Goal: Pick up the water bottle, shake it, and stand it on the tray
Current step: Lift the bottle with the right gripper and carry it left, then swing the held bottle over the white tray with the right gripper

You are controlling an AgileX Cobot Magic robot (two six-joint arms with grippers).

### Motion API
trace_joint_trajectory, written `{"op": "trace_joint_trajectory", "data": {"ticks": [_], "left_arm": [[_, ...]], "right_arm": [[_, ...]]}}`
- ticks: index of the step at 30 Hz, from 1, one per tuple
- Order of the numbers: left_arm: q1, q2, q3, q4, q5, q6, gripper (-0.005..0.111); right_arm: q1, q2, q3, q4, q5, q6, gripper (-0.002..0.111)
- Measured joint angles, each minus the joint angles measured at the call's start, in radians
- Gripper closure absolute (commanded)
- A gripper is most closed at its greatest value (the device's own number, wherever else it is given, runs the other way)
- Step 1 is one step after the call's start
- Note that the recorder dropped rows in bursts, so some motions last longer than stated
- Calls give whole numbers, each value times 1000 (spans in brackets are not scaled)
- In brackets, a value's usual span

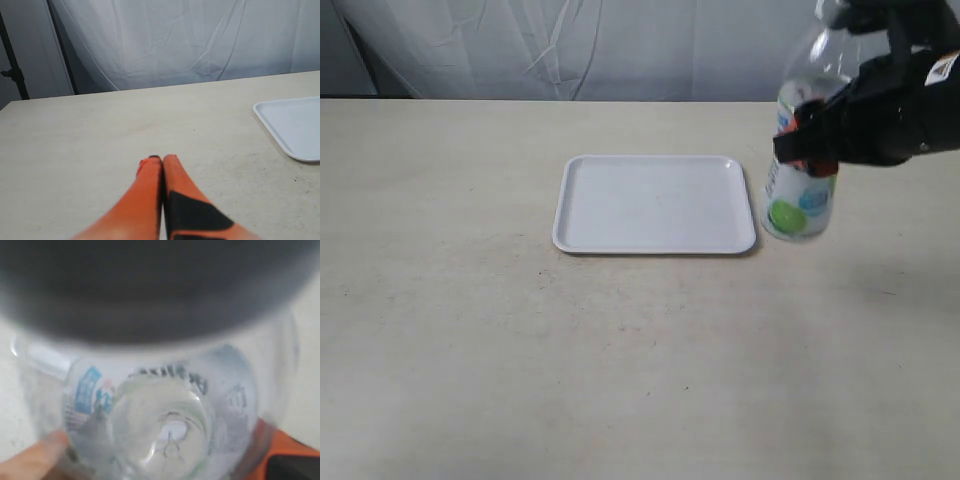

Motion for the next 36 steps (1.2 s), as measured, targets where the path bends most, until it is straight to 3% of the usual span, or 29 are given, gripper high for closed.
{"op": "trace_joint_trajectory", "data": {"ticks": [5, 10, 14, 19, 21, 26, 33, 36], "left_arm": [[0, 0, 0, 0, 0, 0, 106], [0, 0, 0, 0, 0, 0, 106], [0, 0, 0, 0, 0, 0, 106], [0, 0, 0, 0, 0, 0, 106], [0, 0, 0, 0, 0, 0, 106], [0, 0, 0, 0, 0, 0, 106], [0, 0, 0, 0, 0, 0, 106], [0, 0, 0, 0, 0, 0, 106]], "right_arm": [[81, 25, -77, -137, 93, 115, 109], [170, 50, -257, -132, -37, 129, 109], [179, 204, -312, -144, -56, 135, 109], [193, 377, -367, -181, 139, 142, 109], [213, 350, -413, -200, 193, 163, 109], [283, 214, -497, -329, 118, 317, 109], [320, 278, -481, -474, 368, 390, 109], [377, 199, -489, -542, 339, 474, 109]]}}
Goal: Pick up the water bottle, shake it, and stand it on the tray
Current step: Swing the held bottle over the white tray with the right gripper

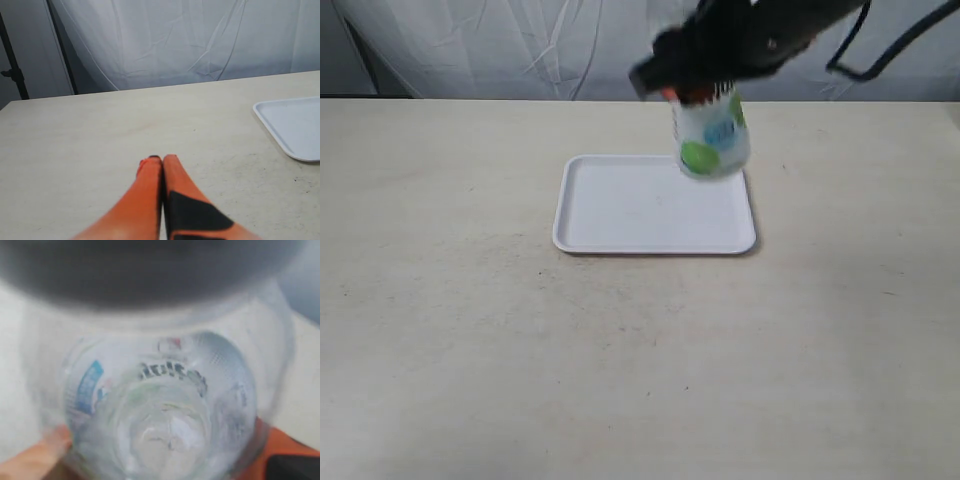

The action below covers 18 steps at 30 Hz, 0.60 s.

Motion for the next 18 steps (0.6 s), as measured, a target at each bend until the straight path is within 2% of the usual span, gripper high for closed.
{"op": "trace_joint_trajectory", "data": {"ticks": [5, 12, 15, 18], "left_arm": [[0, 0, 0, 0, 0, 0, 106], [0, 0, 0, 0, 0, 0, 106], [0, 0, 0, 0, 0, 0, 106], [0, 0, 0, 0, 0, 0, 106]], "right_arm": [[34, -86, 6, -114, -123, 133, 109], [48, 63, 167, -109, -76, 181, 109], [72, 6, 170, -113, -91, 218, 109], [81, -45, 188, -156, -185, 256, 109]]}}
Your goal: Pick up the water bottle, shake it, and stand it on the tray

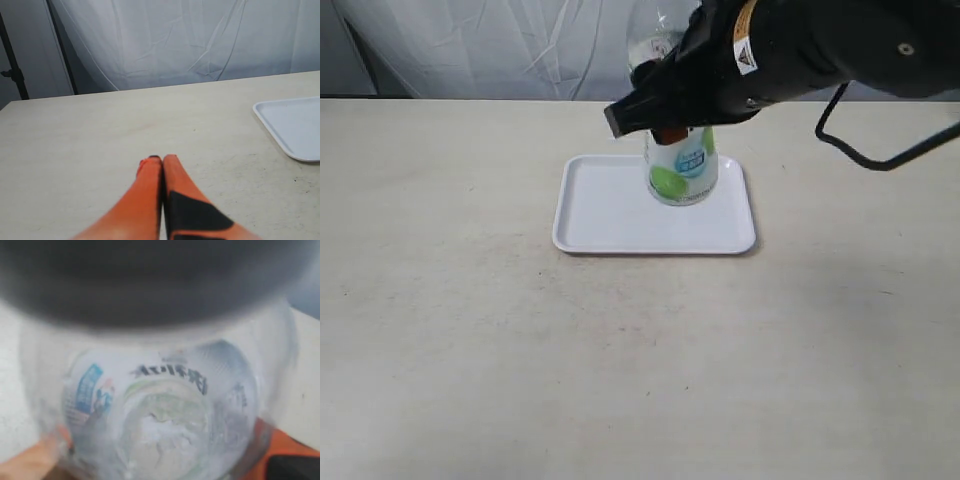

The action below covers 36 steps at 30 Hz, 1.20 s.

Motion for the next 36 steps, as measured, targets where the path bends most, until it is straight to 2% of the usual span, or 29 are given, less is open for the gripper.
{"op": "trace_joint_trajectory", "data": {"ticks": [5, 10, 16, 23, 26, 28, 32, 34, 36], "left_arm": [[0, 0, 0, 0, 0, 0, 106], [0, 0, 0, 0, 0, 0, 106], [0, 0, 0, 0, 0, 0, 106], [0, 0, 0, 0, 0, 0, 106], [0, 0, 0, 0, 0, 0, 106], [0, 0, 0, 0, 0, 0, 106], [0, 0, 0, 0, 0, 0, 106], [0, 0, 0, 0, 0, 0, 106], [0, 0, 0, 2, 0, 0, 106]], "right_arm": [[1, 73, 98, -35, -2, 44, 109], [3, 59, 119, -27, 37, 62, 109], [3, -76, 106, -50, -24, 80, 109], [3, 31, 171, -41, -41, 105, 109], [3, 8, 174, 7, -123, 115, 109], [3, -28, 167, -28, -137, 185, 109], [-28, -70, 153, -353, 198, 551, 109], [-54, -89, 163, -409, 285, 551, 109], [-61, -116, 163, -346, 192, 476, 109]]}}
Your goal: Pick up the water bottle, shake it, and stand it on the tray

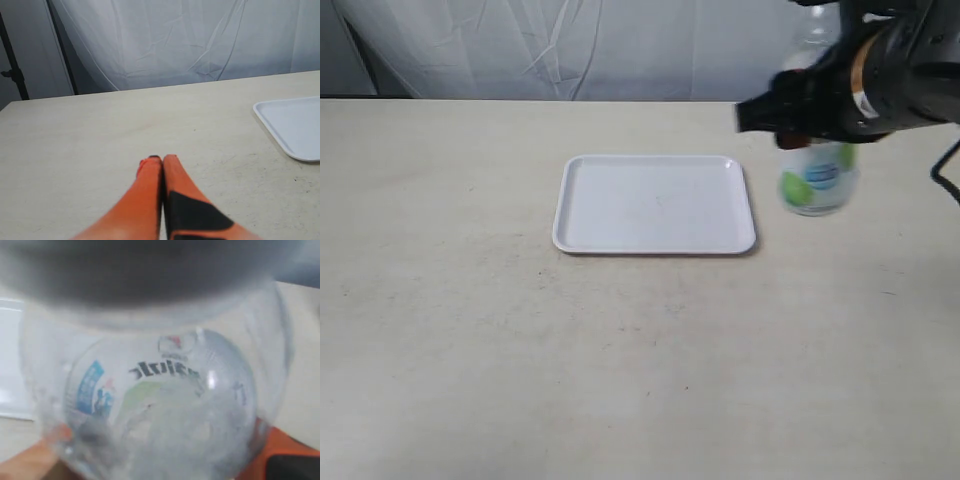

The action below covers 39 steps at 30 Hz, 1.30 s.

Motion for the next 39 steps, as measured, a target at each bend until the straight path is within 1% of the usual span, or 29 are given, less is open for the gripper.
{"op": "trace_joint_trajectory", "data": {"ticks": [2, 3, 4, 6, 7, 8, 9, 10, 11, 12, 13, 15, 16, 17, 18, 19, 20, 22, 23, 24, 26, 27, 28, 29, 31, 32, 35, 38, 39], "left_arm": [[0, 0, 0, 2, 0, 0, 106], [0, 0, 0, 2, 0, 0, 106], [0, 0, 0, 2, 0, 0, 106], [0, 0, 0, 2, 0, 0, 106], [0, 0, 0, 2, 0, 0, 106], [0, 0, 0, 4, 0, 0, 106], [0, 0, 0, 5, -2, 0, 106], [0, 0, 0, 5, -2, 0, 106], [0, 0, 0, 5, -2, 0, 106], [0, 0, 0, 5, -2, 0, 106], [0, 0, 0, 8, -2, 0, 106], [0, 0, 0, 8, -2, 0, 106], [0, 0, 0, 10, -2, 0, 106], [0, 0, 0, 10, -2, 0, 106], [0, 0, 0, 12, -2, 0, 106], [0, 0, 0, 14, -2, 0, 106], [0, 0, 0, 14, -2, 0, 106], [0, 0, 0, 14, -2, 0, 106], [0, 0, 0, 14, -2, 0, 106], [0, 0, 0, 14, -2, 0, 106], [0, 0, 0, 15, -2, 0, 106], [0, 0, 0, 15, -2, 0, 106], [0, 0, 0, 15, -2, 0, 106], [0, 0, 0, 15, -2, 0, 106], [0, 0, 0, 15, -2, 0, 106], [0, 0, 0, 15, -2, 0, 106], [0, 0, 0, 15, -2, 0, 106], [0, 0, 0, 15, -2, 0, 106], [0, 0, 0, 15, -2, 0, 106]], "right_arm": [[6, -8, -2, 113, -196, -91, 109], [16, -9, -6, 149, -252, -108, 109], [28, -3, -23, 141, -235, -41, 109], [30, 9, -36, 33, -60, 80, 109], [25, 17, -38, -4, 11, 117, 109], [14, 23, -36, -5, 34, 112, 109], [1, 25, -34, 131, -70, -54, 109], [10, 25, -34, 263, -189, -208, 109], [46, 36, -44, 511, -350, -469, 109], [62, 44, -60, 603, -375, -529, 109], [59, 54, -96, 598, -326, -464, 109], [32, 60, -118, 308, -133, -140, 109], [28, 69, -118, 221, -82, -77, 109], [31, 71, -118, 234, -108, -125, 109], [52, 73, -120, 308, -194, -280, 109], [72, 75, -132, 337, -214, -341, 109], [94, 85, -158, 247, -121, -197, 109], [83, 103, -163, 80, 101, -13, 109], [70, 107, -161, 76, 120, -21, 109], [56, 109, -158, 115, 85, -89, 109], [59, 107, -158, 320, -60, -377, 109], [72, 107, -160, 412, -126, -466, 109], [83, 112, -165, 449, -155, -467, 109], [93, 116, -171, 431, -161, -392, 109], [85, 116, -178, 265, -94, -198, 109], [79, 110, -178, 181, -60, -168, 109], [94, 99, -177, 157, -71, -159, 109], [110, 135, -158, 260, -108, -220, 109], [115, 180, -151, 296, -88, -251, 109]]}}
